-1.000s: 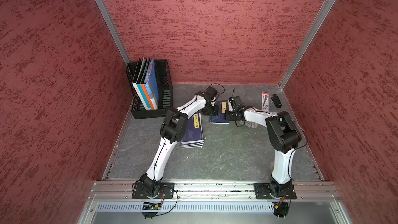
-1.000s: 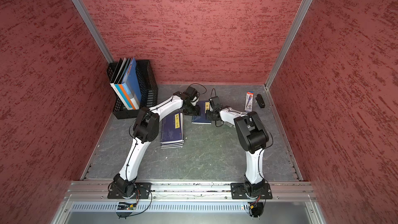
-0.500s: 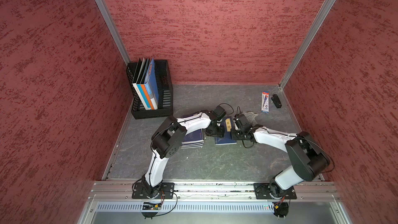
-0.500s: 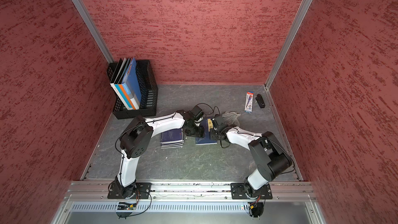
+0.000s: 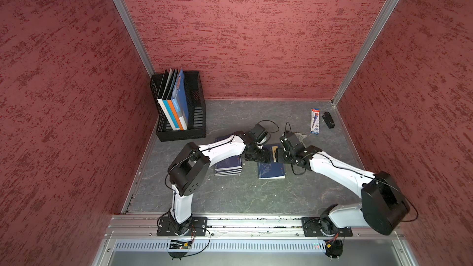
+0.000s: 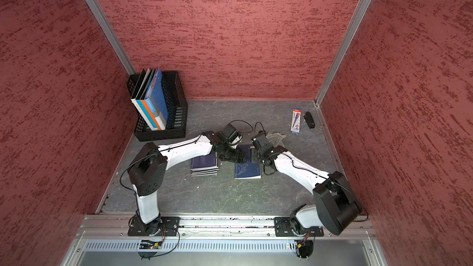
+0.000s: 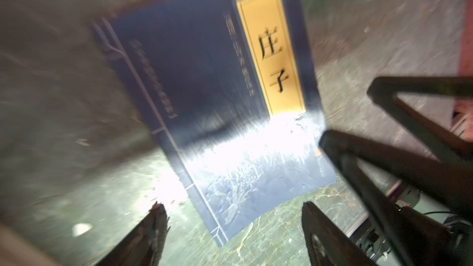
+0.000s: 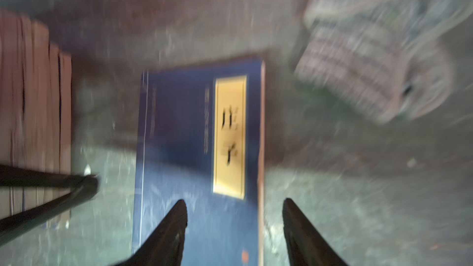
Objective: Wipe the cover of the book
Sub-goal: Move the book to the center of the board, then pick up the cleaning item at the center of the board.
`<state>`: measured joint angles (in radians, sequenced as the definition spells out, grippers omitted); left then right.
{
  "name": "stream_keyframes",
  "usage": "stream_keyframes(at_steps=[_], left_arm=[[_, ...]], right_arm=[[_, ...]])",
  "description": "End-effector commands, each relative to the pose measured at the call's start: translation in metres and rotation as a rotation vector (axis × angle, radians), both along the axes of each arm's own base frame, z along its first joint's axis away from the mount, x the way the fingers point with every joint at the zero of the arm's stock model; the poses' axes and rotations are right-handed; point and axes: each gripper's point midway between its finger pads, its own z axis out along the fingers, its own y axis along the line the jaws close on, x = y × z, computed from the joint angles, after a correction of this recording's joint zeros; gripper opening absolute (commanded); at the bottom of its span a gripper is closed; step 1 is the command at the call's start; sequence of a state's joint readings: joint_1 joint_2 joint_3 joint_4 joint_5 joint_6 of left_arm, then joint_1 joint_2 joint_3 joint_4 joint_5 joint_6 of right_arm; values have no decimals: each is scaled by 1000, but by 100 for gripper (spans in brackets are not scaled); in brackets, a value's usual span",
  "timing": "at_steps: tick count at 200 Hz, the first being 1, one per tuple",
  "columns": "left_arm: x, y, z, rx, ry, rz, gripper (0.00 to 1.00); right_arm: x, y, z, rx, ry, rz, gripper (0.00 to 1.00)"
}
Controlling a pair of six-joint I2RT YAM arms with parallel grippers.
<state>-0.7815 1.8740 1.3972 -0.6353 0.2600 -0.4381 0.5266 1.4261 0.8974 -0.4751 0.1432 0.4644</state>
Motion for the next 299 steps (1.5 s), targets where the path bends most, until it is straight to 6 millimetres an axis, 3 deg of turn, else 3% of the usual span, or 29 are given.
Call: stream_keyframes(at_steps=[1,35,78,137,181,229,250,283,299], left_arm=[[12,13,30,-38,-64,8,86],[14,33,47,-55,-97,29,88],[10,52,63,-68,-133,51,90],[6,83,90,-124,-202,86,96],[8,105,89,-130,-200,130,97],[8,112,87,-138,-195,147,97],[10,114,87,-138,-198,149,96],[11,118,83,-132,-196,155,96],[12,123,79,-131,-190,162,96]], right_arm=[[30,-31,13,-125,-33,-35,64],[78,-58,33,-150,-79,-47,73],[111,-77,5,-157,-16,-25,77],[102,-82,-40,-92,79,16,79],[103,-95,-67,-65,130,-12,79],[103,-105,-90,-53,179,-54,78],[100,-107,-97,-51,201,-69,72],[95,-106,-99,-33,205,-79,37],[93,-106,-97,-28,199,-88,24]])
